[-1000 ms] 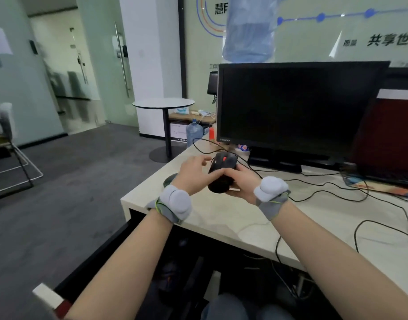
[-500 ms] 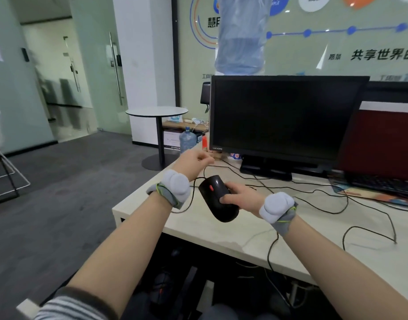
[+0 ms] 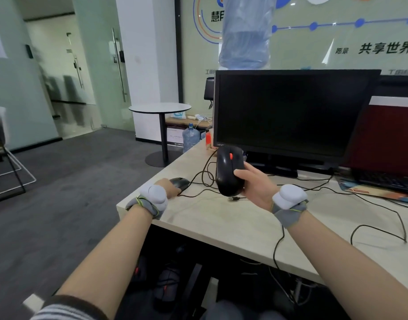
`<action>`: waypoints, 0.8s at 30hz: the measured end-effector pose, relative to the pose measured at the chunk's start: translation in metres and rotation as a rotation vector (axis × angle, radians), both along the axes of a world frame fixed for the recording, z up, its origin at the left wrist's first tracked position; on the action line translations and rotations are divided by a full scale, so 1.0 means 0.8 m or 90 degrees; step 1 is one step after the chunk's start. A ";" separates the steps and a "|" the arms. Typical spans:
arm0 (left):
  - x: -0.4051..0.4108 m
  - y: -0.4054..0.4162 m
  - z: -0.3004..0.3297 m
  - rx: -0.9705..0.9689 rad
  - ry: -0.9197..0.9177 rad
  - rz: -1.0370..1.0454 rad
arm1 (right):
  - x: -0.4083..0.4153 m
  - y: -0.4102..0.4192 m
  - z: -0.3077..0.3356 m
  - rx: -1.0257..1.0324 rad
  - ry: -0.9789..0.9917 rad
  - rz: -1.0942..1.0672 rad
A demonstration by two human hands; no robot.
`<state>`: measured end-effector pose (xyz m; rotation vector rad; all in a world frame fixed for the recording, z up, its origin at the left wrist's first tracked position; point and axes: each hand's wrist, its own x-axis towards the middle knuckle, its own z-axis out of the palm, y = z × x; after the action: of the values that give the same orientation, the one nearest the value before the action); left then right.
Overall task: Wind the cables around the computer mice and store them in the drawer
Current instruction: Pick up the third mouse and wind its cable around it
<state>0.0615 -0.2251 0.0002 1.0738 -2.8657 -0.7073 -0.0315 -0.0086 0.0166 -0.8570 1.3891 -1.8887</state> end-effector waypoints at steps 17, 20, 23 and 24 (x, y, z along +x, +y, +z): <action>-0.010 0.058 0.033 0.208 0.237 -0.211 | -0.019 -0.017 -0.010 -0.100 -0.014 -0.212; -0.010 0.063 0.020 0.159 0.192 -0.217 | -0.031 -0.021 -0.009 -0.159 -0.104 -0.324; -0.010 0.074 0.007 0.197 0.157 -0.262 | -0.034 -0.027 -0.006 -0.216 -0.186 -0.317; -0.010 0.078 0.003 0.194 0.155 -0.291 | -0.031 -0.030 -0.007 -0.210 -0.182 -0.318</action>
<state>0.0536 -0.1624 0.0024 0.2941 -2.8602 -1.2290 -0.0565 -0.0324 0.0112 -0.3723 1.2056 -2.5558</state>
